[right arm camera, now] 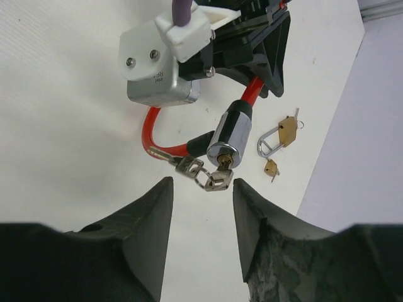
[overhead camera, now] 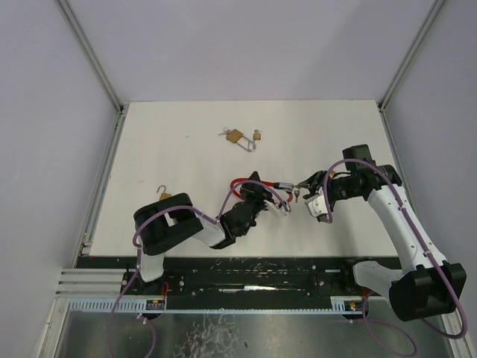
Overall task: Lock with the key
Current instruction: Lock the lock.
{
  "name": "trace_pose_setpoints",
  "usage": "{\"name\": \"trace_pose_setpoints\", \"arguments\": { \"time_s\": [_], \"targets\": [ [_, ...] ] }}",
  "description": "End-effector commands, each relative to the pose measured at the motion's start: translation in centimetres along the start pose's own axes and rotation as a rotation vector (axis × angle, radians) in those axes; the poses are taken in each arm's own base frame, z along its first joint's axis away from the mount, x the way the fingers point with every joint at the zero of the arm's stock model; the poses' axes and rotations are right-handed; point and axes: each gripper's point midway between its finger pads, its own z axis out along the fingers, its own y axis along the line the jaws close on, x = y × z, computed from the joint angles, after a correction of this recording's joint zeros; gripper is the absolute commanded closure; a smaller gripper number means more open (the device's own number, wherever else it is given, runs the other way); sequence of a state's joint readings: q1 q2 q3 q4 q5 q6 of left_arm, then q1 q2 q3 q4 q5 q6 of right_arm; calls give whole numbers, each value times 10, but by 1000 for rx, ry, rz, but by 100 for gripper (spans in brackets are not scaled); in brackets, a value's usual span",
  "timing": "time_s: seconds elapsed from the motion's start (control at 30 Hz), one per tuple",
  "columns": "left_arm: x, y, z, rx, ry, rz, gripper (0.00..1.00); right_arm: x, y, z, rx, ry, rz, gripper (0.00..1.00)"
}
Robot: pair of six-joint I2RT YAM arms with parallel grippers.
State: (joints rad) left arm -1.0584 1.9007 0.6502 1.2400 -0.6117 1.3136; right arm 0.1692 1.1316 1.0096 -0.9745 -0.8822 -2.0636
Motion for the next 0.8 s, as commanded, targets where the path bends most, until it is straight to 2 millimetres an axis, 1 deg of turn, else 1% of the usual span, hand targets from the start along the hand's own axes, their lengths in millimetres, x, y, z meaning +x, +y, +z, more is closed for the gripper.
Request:
{"name": "trace_pose_setpoints", "arguments": {
  "time_s": [0.0, 0.1, 0.17, 0.27, 0.33, 0.4, 0.47, 0.57, 0.63, 0.77],
  "targets": [
    [18, -17, -3, 59, 66, 18, 100, -24, -14, -17, 37, -35, -66, 48],
    [18, -16, -3, 59, 65, 15, 100, -28, -19, -25, 78, -38, 96, 45],
    [18, -17, -3, 61, 67, 17, 100, -36, -22, -29, 103, -66, 209, 44],
    [18, -16, -3, 60, 64, 15, 100, -47, -24, -30, 125, -133, 381, 43],
    [18, -16, -3, 60, 65, 14, 100, -49, -23, -27, 128, -163, 446, 44],
    [18, -17, -3, 62, 64, 15, 100, -45, -22, -23, 132, -169, 475, 44],
    [17, -17, -3, 63, 63, 15, 100, -37, -22, -19, 133, -163, 487, 47],
    [17, -16, -3, 63, 64, 14, 100, -30, -24, -14, 124, -174, 505, 56],
    [18, -16, -3, 64, 66, 14, 100, -25, -25, -11, 115, -176, 517, 60],
    [18, -17, -3, 65, 66, 15, 100, -13, -22, -3, 96, -174, 546, 63]
  ]
}}
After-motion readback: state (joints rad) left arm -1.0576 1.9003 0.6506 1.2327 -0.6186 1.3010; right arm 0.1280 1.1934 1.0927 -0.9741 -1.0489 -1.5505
